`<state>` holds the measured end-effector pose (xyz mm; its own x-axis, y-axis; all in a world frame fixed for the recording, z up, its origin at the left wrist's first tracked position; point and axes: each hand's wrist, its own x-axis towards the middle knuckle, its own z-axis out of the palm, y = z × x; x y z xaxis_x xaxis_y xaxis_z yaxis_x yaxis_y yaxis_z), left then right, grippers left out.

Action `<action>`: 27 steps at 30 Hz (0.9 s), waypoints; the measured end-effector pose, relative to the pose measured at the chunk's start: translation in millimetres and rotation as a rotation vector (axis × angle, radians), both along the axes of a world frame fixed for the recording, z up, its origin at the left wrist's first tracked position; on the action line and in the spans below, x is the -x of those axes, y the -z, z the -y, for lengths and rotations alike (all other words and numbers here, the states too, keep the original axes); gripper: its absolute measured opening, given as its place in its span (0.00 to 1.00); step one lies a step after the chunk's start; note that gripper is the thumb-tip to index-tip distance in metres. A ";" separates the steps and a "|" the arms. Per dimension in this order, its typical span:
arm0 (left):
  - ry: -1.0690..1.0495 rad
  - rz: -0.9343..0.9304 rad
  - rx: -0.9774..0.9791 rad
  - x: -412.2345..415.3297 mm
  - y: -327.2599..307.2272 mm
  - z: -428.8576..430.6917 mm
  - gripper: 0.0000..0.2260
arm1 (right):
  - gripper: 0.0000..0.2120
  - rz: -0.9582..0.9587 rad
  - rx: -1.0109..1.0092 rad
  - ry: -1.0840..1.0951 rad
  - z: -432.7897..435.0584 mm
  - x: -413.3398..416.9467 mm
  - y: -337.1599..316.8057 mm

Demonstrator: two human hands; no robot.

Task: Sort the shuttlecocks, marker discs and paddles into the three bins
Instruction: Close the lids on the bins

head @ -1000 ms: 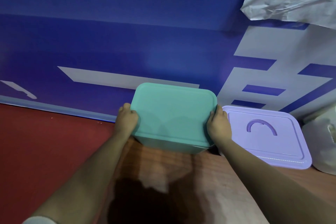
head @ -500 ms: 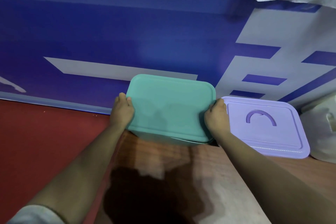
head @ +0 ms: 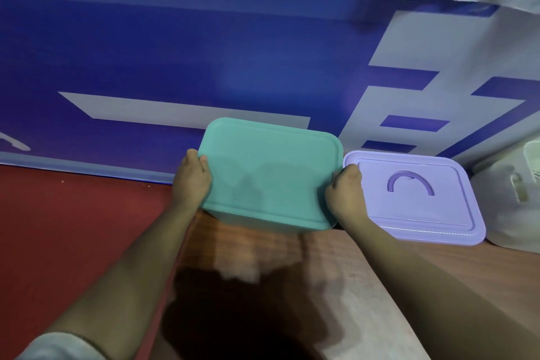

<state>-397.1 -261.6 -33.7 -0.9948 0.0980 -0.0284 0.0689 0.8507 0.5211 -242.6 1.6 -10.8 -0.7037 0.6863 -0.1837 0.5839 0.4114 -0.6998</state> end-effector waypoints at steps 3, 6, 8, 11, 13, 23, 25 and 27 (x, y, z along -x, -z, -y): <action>0.009 -0.037 -0.015 -4.0 3.7 -0.1 0.12 | 0.08 -0.037 -0.040 0.029 10.2 -3.9 9.8; 0.016 -0.031 -0.050 -2.1 5.0 -0.9 0.15 | 0.08 -0.033 -0.030 0.044 9.8 -0.8 14.3; 0.017 -0.039 -0.017 -2.4 4.0 -2.7 0.17 | 0.10 -0.016 -0.040 0.035 6.8 1.9 15.3; 0.006 -0.068 0.103 -6.3 -2.1 -3.8 0.17 | 0.10 0.019 -0.078 -0.006 -0.1 2.3 12.2; -0.009 -0.134 0.194 -9.2 -10.6 -6.5 0.16 | 0.12 0.059 -0.092 -0.054 -10.8 0.8 3.3; 0.212 -0.074 -0.160 -58.8 -94.2 -135.6 0.12 | 0.25 0.007 -0.204 -0.041 -109.2 -62.8 -75.7; 0.268 -0.066 -0.190 -78.0 -110.9 -174.3 0.10 | 0.26 0.019 -0.237 -0.026 -141.3 -84.8 -89.6; 0.316 -0.066 -0.222 -98.3 -126.1 -216.5 0.09 | 0.26 0.018 -0.282 -0.022 -177.7 -108.1 -102.1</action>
<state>-298.8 -45.1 92.4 -0.9134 0.3968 0.0907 0.3491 0.6492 0.6758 -134.5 179.3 91.3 -0.7173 0.6967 0.0003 0.5838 0.6013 -0.5456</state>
